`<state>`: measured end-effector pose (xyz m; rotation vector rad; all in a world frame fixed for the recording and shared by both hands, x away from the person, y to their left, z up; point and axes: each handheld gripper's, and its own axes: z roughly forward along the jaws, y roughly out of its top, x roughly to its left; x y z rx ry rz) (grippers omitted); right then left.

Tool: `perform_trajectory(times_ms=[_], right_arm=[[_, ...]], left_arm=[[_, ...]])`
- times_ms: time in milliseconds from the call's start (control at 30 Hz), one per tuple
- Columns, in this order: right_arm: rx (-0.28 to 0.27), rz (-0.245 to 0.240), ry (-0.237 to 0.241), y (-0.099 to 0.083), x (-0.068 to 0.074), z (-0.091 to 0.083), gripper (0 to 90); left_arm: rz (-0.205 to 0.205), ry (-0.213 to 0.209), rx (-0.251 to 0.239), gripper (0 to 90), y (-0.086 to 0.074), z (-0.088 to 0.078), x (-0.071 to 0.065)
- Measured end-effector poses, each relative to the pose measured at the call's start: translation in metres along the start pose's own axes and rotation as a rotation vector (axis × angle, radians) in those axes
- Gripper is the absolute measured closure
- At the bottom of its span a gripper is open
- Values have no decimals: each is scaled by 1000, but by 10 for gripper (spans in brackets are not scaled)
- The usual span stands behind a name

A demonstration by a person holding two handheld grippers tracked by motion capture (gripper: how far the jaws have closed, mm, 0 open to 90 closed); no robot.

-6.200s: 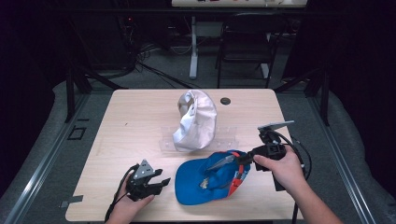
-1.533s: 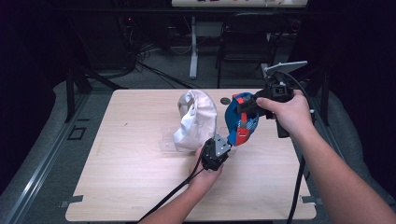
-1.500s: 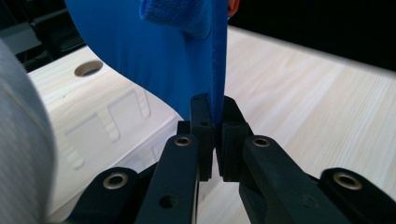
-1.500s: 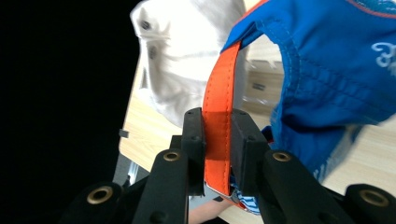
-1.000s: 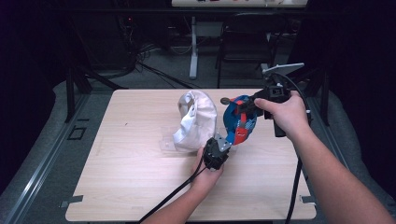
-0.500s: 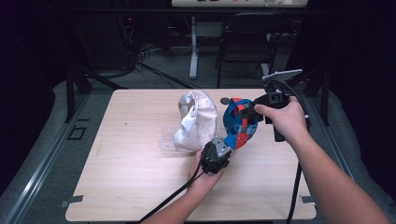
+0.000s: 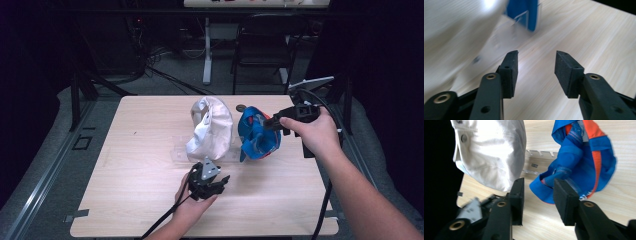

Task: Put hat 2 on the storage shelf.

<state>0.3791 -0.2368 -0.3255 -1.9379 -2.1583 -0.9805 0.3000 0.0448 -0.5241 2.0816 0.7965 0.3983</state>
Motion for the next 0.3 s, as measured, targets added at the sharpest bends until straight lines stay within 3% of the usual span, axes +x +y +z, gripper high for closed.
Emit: perform_trajectory(times_ms=[100, 167, 300], right_arm=[[-22, -45, -20, -11, -2, -1, 576], [-9, -52, -32, -18, -5, 1, 575], [-39, -80, -60, -33, -17, 5, 540]], left_arm=[[-19, 25, 19, 530, -13, -13, 17], [-55, 30, 24, 524, -21, -22, 30], [-116, 58, 21, 510, -37, -40, 55]])
